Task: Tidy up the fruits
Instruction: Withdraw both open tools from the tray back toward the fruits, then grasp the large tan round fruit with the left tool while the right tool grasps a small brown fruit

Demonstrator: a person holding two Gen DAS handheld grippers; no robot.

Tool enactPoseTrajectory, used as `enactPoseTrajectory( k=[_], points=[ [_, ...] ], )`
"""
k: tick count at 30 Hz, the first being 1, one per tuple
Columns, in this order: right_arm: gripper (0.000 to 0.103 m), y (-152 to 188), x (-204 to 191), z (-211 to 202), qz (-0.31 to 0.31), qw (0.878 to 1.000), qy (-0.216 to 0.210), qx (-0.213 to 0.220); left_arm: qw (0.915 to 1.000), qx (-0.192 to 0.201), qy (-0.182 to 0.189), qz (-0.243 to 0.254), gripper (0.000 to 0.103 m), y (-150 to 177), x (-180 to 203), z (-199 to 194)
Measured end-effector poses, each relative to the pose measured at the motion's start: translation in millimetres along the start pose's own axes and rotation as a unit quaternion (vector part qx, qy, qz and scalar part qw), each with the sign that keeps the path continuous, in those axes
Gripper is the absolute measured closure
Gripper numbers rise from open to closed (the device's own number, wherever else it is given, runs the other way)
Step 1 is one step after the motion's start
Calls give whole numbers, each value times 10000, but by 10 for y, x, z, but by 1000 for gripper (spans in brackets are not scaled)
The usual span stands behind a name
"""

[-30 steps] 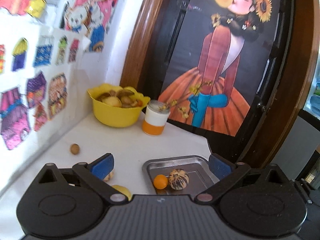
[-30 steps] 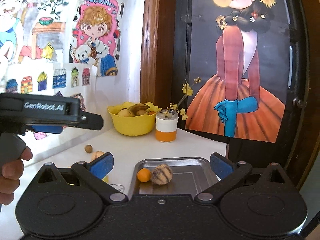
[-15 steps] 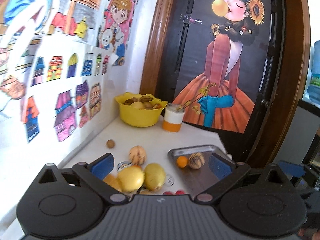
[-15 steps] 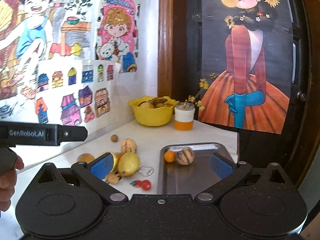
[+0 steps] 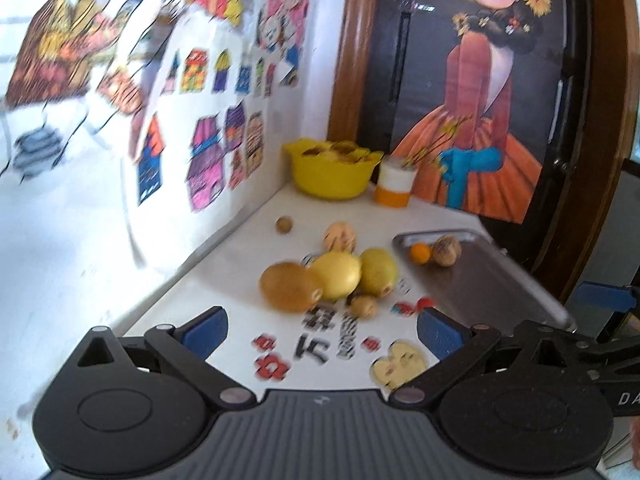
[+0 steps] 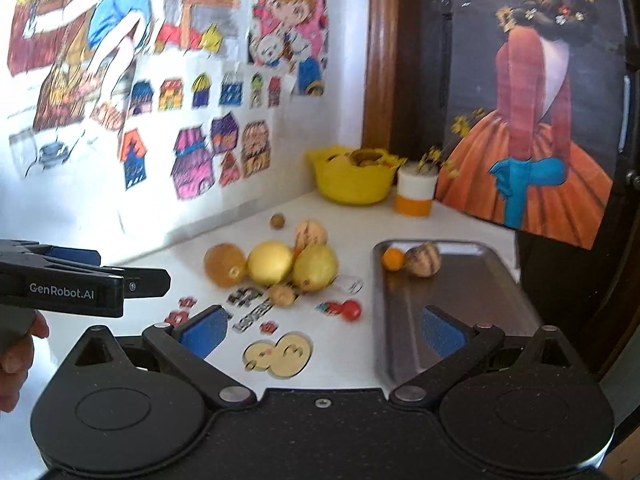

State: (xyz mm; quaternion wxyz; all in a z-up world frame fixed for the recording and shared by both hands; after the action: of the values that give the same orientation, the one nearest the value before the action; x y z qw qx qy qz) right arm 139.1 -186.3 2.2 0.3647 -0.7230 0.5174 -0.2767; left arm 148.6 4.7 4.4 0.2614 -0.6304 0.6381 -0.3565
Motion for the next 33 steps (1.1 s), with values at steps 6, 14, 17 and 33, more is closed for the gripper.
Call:
enactPoseTrajectory(
  k=[6, 14, 17, 33],
  points=[
    [1, 154, -129, 239, -107, 9990, -82, -419, 9991, -332, -269, -60, 0, 212, -267, 128],
    [1, 246, -191, 529, -169, 9963, -128, -835, 9969, -677, -410, -40, 0, 400, -438, 323],
    [1, 239, -213, 628, -210, 9954, -151, -926, 9964, -736, -410, -51, 0, 406, -477, 397],
    [1, 54, -212, 1173, -308, 9934, -350, -1046, 9961, -770, -411, -121, 0, 118, -570, 836]
  ],
)
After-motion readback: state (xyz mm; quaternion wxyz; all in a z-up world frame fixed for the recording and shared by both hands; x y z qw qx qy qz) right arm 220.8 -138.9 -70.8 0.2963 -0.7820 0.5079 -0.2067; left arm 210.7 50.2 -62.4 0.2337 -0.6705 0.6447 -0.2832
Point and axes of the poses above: each gripper's, at about its wrist camera, not at the fingertips, and z roughly the way its jaws point, x to its right, y to its underside, the point moved 8 cm from there along z, roughly the way its jaws point, and after that the axes turned 7 degrees about -x, right-handed, at the moved point
